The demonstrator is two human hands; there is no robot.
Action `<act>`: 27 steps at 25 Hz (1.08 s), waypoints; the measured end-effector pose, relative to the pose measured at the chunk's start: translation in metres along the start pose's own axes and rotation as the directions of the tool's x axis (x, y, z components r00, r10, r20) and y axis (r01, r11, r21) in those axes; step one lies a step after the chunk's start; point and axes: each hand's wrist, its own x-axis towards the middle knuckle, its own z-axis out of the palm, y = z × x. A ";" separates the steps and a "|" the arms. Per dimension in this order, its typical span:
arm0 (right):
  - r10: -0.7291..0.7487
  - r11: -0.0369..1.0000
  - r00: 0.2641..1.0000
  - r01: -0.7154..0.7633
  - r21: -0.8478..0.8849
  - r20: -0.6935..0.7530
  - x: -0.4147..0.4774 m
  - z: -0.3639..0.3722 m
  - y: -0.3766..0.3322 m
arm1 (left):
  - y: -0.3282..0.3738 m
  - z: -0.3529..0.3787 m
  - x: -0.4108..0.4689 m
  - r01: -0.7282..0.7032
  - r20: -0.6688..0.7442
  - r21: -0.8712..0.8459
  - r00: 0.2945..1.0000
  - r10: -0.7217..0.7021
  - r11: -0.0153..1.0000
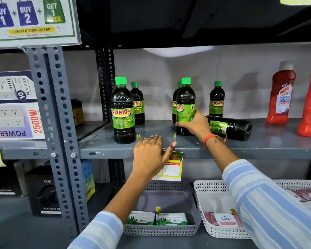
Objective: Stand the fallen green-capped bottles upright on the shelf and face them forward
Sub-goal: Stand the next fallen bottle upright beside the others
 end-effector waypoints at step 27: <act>-0.127 0.894 0.928 -0.046 0.446 0.350 -0.052 -0.039 -0.003 | -0.001 0.014 -0.001 0.015 -0.075 -0.006 0.997 -0.015 1.000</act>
